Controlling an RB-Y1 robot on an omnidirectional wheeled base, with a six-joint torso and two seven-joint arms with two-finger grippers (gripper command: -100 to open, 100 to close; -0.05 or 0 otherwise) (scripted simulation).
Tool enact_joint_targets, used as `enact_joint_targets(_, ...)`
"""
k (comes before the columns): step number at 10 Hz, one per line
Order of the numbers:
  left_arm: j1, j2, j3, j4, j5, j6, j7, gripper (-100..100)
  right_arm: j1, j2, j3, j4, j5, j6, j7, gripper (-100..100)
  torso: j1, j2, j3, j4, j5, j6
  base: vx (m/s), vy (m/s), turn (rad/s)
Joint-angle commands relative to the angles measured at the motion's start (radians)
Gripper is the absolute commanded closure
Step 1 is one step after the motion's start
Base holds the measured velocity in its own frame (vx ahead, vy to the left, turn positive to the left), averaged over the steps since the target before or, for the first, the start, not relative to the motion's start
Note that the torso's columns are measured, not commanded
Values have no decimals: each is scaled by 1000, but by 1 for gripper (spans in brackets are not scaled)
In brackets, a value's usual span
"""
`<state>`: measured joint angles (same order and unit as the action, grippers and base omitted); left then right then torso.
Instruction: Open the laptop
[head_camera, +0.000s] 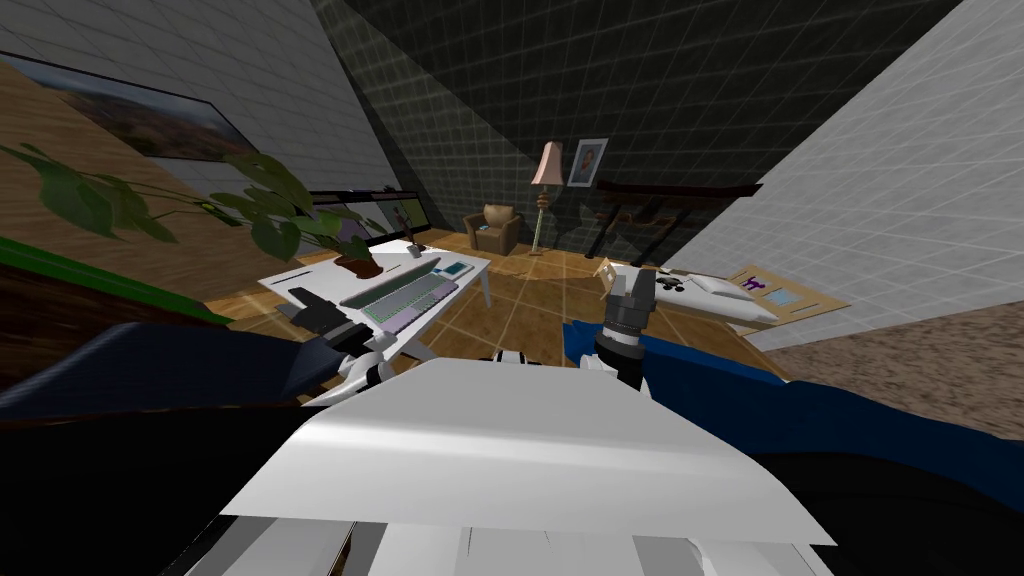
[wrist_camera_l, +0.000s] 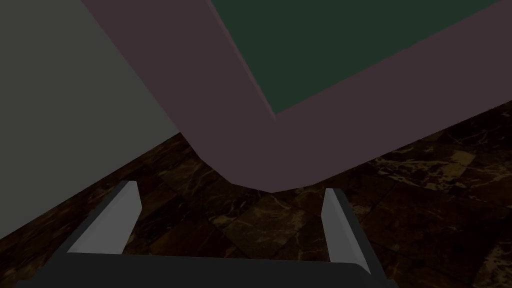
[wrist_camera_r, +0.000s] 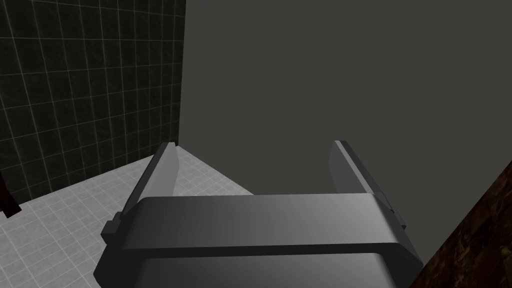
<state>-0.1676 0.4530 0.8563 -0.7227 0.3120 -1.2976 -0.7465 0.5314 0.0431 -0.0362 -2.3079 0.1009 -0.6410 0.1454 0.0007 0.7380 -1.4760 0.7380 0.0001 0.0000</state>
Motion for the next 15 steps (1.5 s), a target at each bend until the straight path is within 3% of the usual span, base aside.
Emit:
enact_joint_targets(1,-13,11,8,-20,-23,-47,39,-100,0,0,0,0,0,0,0,0,1,-1,0,0,0,0,17,67,-44)
enact_joint_targets(2,-1,-8,4,-8,-25,-65,33,-100,0,0,0,0,0,0,0,0,1,-1,0,0,1,0,39,97,-103)
enact_joint_targets(3,22,-20,-6,-1,-24,-68,-5,-100,0,0,0,0,0,0,0,0,2,-1,-1,0,1,0,65,90,-101)
enact_joint_targets(8,76,-52,-31,18,-20,-63,-97,-100,0,0,0,0,0,0,0,0,5,-8,-4,-4,6,5,41,5,-27)
enact_joint_targets(10,94,-78,-37,34,-19,-62,-112,-100,0,0,0,0,0,0,0,0,10,-11,-5,-5,8,6,23,-8,-9)
enact_joint_targets(11,91,-65,-30,6,-17,-57,-108,-100,0,0,0,0,0,0,0,0,11,-11,-5,-5,9,7,-4,-11,9)
enact_joint_targets(12,75,-36,-11,5,-9,-21,-136,-100,0,0,0,0,0,0,0,0,8,-8,-4,-3,5,4,-77,-23,-182)
enact_joint_targets(15,52,5,12,6,1,21,-166,-100,0,0,0,0,0,0,0,0,-2,1,1,1,-1,1,-114,-16,-178)
